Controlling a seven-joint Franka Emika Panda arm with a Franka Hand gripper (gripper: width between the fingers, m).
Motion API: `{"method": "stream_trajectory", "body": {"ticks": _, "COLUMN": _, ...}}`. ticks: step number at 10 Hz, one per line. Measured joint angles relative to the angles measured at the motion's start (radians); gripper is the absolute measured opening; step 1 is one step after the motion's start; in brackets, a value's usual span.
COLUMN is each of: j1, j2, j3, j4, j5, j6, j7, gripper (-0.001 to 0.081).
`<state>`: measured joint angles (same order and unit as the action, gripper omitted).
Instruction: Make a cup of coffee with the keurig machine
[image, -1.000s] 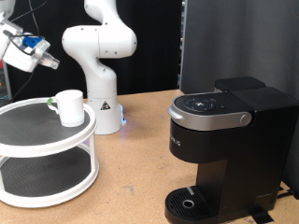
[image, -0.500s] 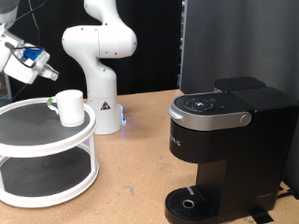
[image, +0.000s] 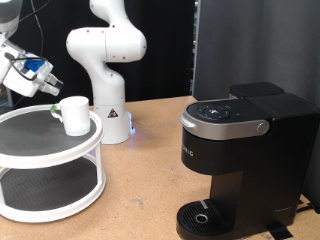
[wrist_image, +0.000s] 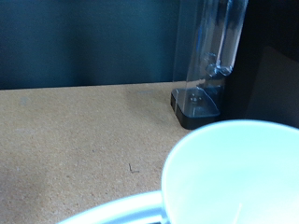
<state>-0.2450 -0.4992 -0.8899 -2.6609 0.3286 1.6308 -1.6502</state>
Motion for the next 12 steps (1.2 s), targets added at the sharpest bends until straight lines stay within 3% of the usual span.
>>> {"method": "stream_trajectory", "body": {"ticks": 1, "j1": 0.000, "j2": 0.002, "j3": -0.006, "j4": -0.011, "j5": 0.008, "j6": 0.027, "j7": 0.000, "gripper": 0.0432}}
{"method": "stream_trajectory", "body": {"ticks": 2, "j1": 0.000, "j2": 0.004, "j3": -0.015, "j4": -0.023, "j5": 0.016, "j6": 0.051, "j7": -0.001, "gripper": 0.0432}}
{"method": "stream_trajectory", "body": {"ticks": 4, "j1": 0.000, "j2": 0.005, "j3": -0.035, "j4": -0.043, "j5": 0.032, "j6": 0.080, "j7": -0.016, "gripper": 0.0743}}
{"method": "stream_trajectory", "body": {"ticks": 5, "j1": 0.002, "j2": 0.006, "j3": -0.046, "j4": -0.048, "j5": 0.038, "j6": 0.083, "j7": -0.025, "gripper": 0.0743}}
{"method": "stream_trajectory", "body": {"ticks": 6, "j1": 0.004, "j2": 0.008, "j3": -0.054, "j4": -0.050, "j5": 0.042, "j6": 0.084, "j7": -0.031, "gripper": 0.0797}}
{"method": "stream_trajectory", "body": {"ticks": 12, "j1": 0.030, "j2": 0.015, "j3": -0.059, "j4": -0.070, "j5": 0.126, "j6": 0.144, "j7": -0.031, "gripper": 0.0801}}
